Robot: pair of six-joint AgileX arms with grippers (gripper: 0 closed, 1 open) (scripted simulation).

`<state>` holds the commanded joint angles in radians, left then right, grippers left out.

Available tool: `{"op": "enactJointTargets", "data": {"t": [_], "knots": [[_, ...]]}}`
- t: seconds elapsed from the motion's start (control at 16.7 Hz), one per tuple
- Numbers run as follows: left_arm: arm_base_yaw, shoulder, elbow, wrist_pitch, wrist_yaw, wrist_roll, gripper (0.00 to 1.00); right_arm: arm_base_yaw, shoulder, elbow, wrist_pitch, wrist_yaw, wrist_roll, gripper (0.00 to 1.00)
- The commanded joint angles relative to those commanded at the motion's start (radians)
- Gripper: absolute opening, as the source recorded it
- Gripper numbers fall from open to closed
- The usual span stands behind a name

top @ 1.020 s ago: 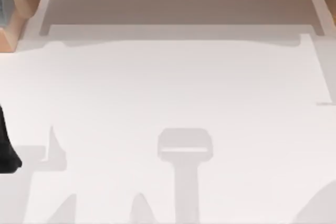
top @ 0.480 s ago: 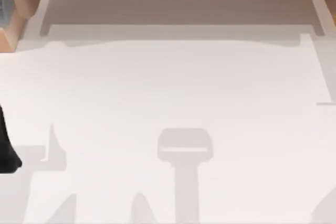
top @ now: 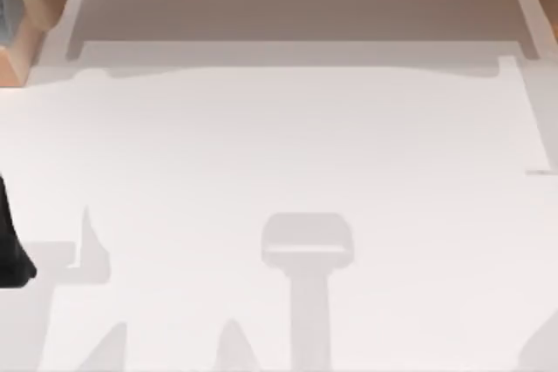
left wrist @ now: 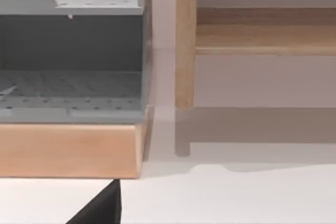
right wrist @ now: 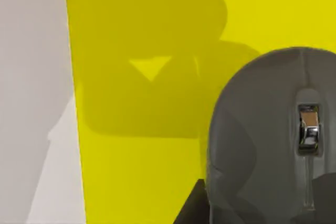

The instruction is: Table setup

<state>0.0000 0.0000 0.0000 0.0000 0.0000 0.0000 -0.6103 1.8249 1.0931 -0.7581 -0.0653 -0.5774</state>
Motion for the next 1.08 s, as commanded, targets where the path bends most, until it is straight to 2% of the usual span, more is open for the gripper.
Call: {"op": "enactJointTargets", "data": {"t": [0.54,1.08], "knots": [[0.000,0.000,0.000,0.000,0.000,0.000,1.00,0.000,0.000,0.000,0.000,0.000,0.000,0.98],[0.000,0.000,0.000,0.000,0.000,0.000,1.00,0.000,-0.001,0.000,0.000,0.000,0.000,1.00]]}}
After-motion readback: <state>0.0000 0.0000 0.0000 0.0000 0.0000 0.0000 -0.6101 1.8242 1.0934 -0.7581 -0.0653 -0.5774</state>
